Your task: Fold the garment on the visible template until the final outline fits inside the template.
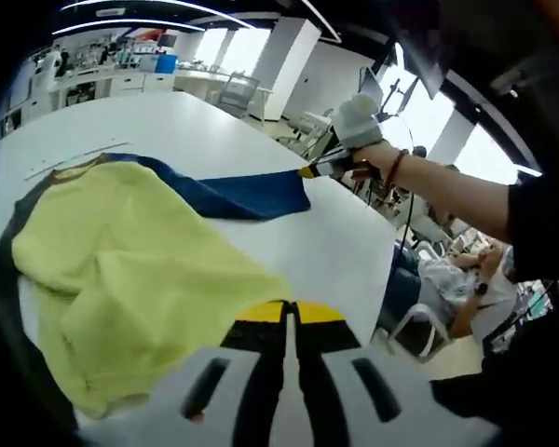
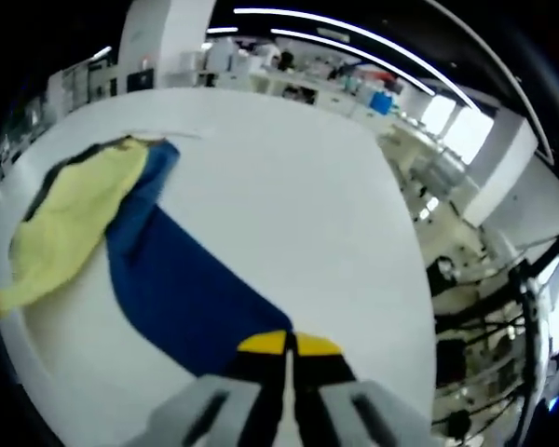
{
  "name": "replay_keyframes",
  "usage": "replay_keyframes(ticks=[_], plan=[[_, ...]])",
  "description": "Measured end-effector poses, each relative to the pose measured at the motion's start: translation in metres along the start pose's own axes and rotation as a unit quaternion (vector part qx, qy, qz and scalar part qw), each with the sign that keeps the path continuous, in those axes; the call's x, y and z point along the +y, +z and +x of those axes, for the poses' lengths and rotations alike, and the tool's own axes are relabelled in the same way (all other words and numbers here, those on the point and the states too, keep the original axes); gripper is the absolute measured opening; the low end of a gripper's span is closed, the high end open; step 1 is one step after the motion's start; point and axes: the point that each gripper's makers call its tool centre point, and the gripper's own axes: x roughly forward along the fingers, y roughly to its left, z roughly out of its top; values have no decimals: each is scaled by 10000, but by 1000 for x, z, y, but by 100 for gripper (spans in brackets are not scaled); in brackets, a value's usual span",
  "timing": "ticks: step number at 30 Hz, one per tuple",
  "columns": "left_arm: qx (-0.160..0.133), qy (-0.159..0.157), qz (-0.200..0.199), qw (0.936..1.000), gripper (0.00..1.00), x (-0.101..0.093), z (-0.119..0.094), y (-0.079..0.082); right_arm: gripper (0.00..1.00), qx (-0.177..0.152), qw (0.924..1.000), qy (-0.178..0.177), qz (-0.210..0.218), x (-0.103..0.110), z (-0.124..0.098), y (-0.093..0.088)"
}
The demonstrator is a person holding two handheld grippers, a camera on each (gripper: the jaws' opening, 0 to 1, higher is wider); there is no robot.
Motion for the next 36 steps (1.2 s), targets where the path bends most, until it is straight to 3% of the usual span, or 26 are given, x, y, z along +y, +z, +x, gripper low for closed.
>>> replay_keyframes(ticks=[12,21,29,36], plan=[[320,-262,19,9991,0,-14,20,-8,0,-44,9992,14,386,-17,1,-6],[575,-292,-16,9979,0,-15,22,-24,0,52,9984,-158,532,-30,-1,-8],[631,-329,-27,9975,0,-17,22,-27,0,185,9955,-411,831,-48,-3,-11],[665,-337,-3,9972,0,-18,21,-29,0,152,9931,-549,1020,-50,-11,-12]])
